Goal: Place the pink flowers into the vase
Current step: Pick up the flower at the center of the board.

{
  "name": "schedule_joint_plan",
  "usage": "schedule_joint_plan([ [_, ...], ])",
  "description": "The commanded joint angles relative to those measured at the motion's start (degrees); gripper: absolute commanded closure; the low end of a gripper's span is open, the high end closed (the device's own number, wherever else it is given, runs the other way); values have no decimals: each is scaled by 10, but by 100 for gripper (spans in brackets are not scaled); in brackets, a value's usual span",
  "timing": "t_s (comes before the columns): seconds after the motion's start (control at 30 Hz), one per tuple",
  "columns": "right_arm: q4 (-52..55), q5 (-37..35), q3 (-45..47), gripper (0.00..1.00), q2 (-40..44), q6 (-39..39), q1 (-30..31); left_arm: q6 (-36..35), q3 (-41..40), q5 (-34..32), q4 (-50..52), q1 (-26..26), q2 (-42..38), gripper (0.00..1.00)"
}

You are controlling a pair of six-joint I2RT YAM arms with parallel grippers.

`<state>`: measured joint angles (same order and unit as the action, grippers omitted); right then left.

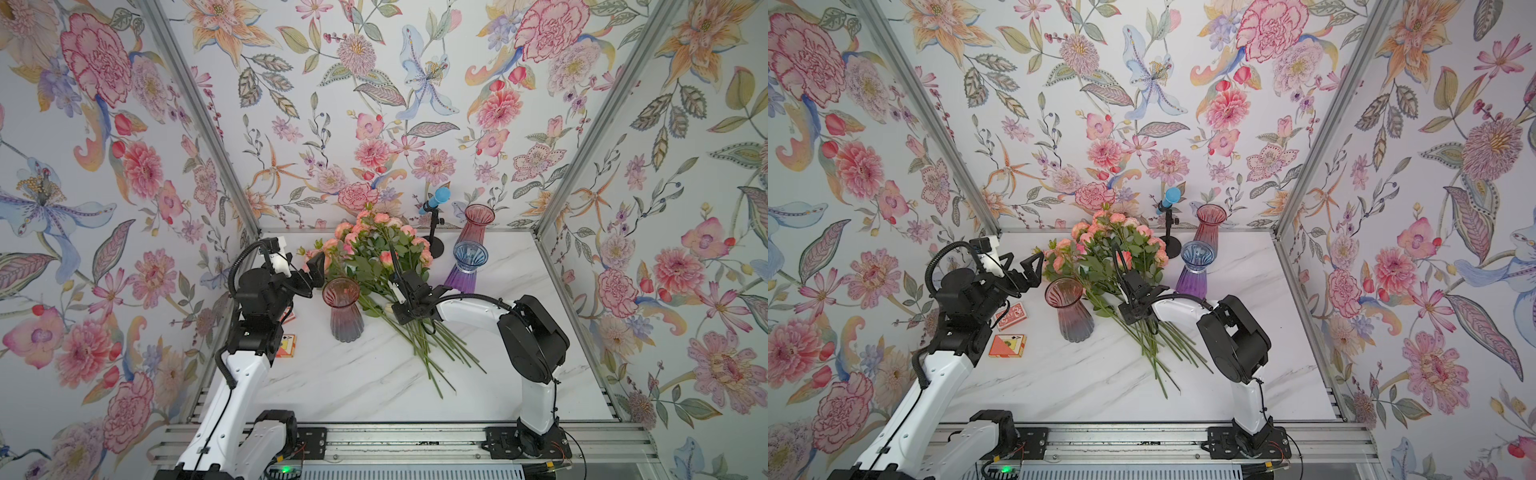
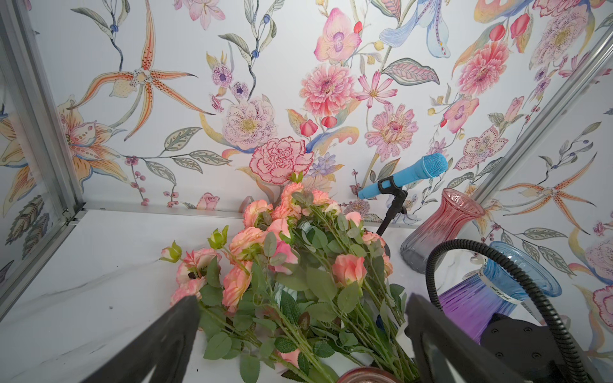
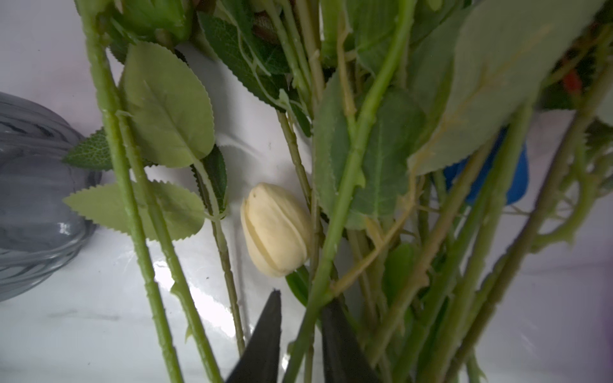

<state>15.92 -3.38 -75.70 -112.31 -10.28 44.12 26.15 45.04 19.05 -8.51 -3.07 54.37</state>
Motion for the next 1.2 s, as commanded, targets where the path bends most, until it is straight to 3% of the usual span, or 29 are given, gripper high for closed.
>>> schedule_joint_plan([
  [0.0, 10, 4, -27, 85, -12, -3, -5, -10, 20, -10, 4, -6, 6, 0],
  [0.3, 15, -1, -50, 93, 22, 3, -9, -10, 30, -16, 13, -6, 19, 0],
  [0.77, -35, 14, -99, 95, 107, 7, -30, 54, 106, 80, -2, -15, 78, 0],
  [1.17, -133, 69, -109, 95, 162, -4, -23, 79, 201, 164, -34, -111, 189, 2],
])
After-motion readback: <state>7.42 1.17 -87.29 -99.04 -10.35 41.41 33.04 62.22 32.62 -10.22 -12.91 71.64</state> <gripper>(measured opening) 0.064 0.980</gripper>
